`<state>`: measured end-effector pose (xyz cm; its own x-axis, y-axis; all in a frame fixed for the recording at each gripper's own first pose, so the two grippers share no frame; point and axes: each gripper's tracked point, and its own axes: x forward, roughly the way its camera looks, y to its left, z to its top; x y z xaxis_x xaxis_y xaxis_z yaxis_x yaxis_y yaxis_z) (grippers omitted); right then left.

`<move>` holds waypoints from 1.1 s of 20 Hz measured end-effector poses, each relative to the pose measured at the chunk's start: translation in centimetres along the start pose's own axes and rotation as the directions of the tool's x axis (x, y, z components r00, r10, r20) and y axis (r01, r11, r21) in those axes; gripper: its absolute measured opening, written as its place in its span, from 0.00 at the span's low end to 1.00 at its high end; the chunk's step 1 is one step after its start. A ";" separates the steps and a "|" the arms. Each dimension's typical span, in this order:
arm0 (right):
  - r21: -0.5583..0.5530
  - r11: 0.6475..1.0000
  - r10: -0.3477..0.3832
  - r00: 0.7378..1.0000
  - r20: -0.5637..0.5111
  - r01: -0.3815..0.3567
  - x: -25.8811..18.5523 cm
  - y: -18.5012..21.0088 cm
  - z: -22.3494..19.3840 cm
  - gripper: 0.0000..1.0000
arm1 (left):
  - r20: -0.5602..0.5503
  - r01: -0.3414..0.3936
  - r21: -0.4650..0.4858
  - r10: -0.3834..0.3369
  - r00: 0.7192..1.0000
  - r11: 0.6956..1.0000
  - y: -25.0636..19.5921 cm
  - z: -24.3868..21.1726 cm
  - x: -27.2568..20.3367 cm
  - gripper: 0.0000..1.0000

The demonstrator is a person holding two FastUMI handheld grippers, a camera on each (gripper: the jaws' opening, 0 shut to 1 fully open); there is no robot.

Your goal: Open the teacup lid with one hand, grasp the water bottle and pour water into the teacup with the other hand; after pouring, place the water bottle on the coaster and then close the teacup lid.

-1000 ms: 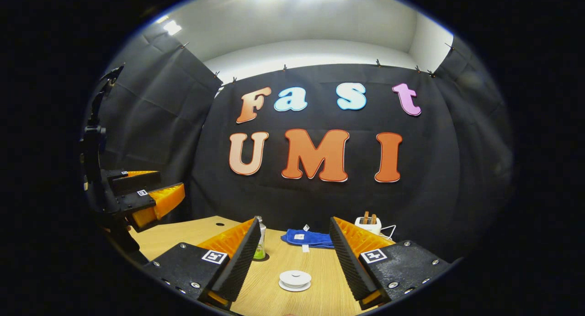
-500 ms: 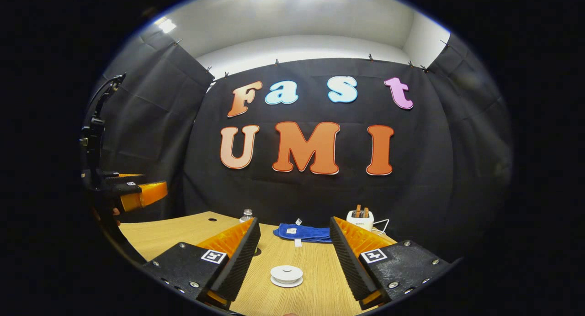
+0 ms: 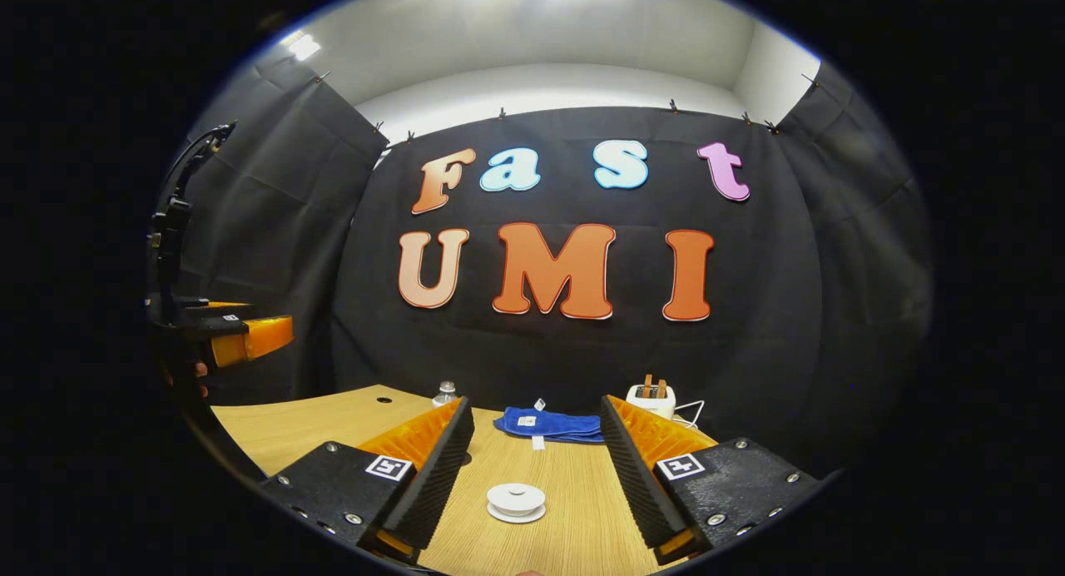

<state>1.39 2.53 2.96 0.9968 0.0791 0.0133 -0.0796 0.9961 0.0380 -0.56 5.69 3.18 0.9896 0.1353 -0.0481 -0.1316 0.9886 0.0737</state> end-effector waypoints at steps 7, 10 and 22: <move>-0.002 1.000 0.000 1.000 0.018 0.000 0.1 0.1 1.0 0.92 | 0.003 0.003 0.013 -0.003 1.000 1.000 -0.1 0.3 0.3 1.00; 0.002 1.000 -0.004 1.000 0.022 0.004 0.2 0.0 1.2 0.92 | 0.011 0.004 0.027 -0.004 1.000 1.000 -0.1 0.6 0.3 1.00; 0.005 1.000 0.027 0.999 0.030 -0.027 0.4 1.0 1.1 0.92 | 0.012 0.024 0.035 -0.024 1.000 0.999 -0.7 0.5 0.5 1.00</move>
<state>1.71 3.48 4.07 0.9935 0.1048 0.0443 -0.1066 0.9934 0.0427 0.03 5.01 3.62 0.9931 0.1108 -0.0381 -0.1062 0.9885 0.1077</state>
